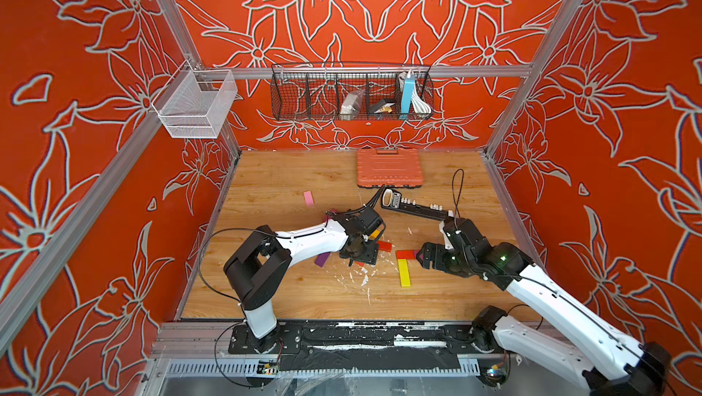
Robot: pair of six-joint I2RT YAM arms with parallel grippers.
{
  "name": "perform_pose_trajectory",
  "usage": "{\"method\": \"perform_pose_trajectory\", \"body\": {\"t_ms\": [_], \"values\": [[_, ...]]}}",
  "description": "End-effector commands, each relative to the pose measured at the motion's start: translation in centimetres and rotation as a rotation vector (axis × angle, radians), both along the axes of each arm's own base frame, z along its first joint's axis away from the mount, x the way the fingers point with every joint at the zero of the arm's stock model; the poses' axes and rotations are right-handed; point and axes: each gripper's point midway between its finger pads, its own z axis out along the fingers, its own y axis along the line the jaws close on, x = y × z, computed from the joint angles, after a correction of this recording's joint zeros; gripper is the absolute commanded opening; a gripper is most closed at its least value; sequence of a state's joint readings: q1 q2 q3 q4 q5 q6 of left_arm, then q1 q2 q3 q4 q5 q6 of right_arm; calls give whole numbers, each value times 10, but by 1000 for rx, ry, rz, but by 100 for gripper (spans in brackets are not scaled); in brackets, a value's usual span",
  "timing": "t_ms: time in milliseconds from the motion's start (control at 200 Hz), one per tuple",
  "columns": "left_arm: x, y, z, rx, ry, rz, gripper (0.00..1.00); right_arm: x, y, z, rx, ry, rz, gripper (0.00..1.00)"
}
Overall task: Assemble the letter c with building blocks
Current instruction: Pick up the building block from the center of the board.
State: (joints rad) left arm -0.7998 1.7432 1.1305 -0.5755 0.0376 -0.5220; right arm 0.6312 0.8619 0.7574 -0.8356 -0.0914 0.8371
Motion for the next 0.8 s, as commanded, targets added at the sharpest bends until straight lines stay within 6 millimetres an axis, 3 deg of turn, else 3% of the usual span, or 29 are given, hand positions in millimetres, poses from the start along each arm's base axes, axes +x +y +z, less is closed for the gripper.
{"method": "perform_pose_trajectory", "body": {"t_ms": [0,796], "values": [[-1,1,-7,47,4,0,73,-6,-6,-6,-8,28,-18,94],[-5,6,-28,135,0,-20,38,-6,-13,-5,-17,26,-50,98]]}}
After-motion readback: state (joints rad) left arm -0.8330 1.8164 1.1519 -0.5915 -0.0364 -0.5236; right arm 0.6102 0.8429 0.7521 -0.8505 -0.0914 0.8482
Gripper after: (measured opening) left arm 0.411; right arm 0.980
